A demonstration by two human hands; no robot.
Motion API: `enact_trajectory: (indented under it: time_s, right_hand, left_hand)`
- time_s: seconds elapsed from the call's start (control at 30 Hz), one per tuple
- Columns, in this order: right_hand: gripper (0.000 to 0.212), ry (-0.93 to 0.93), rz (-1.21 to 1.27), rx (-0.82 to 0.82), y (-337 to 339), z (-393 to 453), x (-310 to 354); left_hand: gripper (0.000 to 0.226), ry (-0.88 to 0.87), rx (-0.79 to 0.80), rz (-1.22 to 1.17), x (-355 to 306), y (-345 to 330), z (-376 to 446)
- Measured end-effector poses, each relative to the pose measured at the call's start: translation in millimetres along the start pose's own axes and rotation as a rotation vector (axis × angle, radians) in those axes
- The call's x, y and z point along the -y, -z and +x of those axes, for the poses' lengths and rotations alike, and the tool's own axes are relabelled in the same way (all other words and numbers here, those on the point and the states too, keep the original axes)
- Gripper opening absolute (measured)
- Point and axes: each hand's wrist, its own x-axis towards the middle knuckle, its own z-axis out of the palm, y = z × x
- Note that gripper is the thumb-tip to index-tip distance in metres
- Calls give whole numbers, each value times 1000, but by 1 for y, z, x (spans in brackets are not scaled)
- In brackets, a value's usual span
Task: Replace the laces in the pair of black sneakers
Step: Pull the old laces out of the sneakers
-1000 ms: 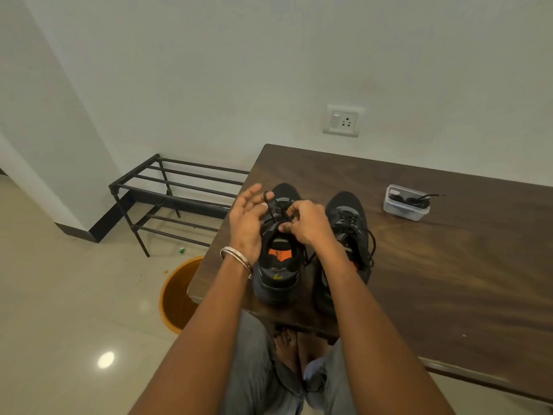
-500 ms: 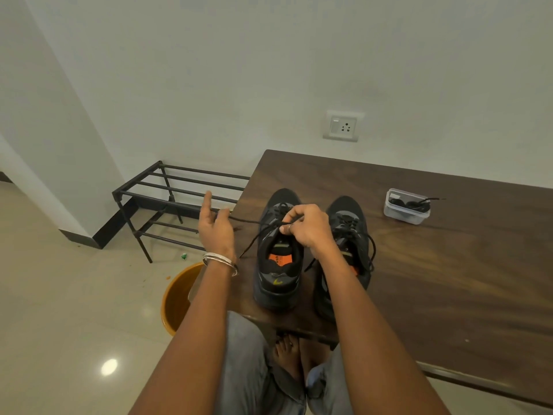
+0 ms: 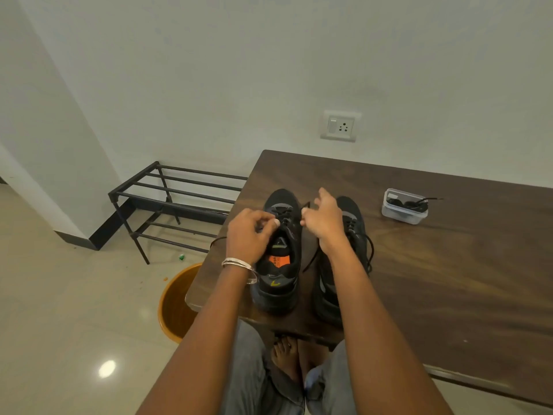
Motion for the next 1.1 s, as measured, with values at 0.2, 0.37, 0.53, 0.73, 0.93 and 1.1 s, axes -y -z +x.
enact_trajectory:
  time_s: [0.2, 0.37, 0.53, 0.73, 0.93, 1.1]
  right_hand:
    - [35, 51, -445, 116, -1, -5, -2]
    - [45, 72, -649, 195, -8, -5, -6]
    - [44, 7, -561, 199, 0, 0, -8]
    - [30, 24, -556, 163, -1, -2, -11]
    - [32, 26, -577, 182, -3, -1, -12]
    - [42, 36, -573, 200, 0, -2, -10]
  left_hand:
    - [31, -114, 134, 198, 4, -13, 0]
    - [26, -226, 66, 292, 3, -15, -1]
    - [15, -282, 51, 344, 3, -17, 0]
    - [15, 97, -82, 149, -10, -16, -5]
    - [15, 467, -208, -266, -15, -18, 1]
    - [24, 98, -178, 111, -5, -13, 1]
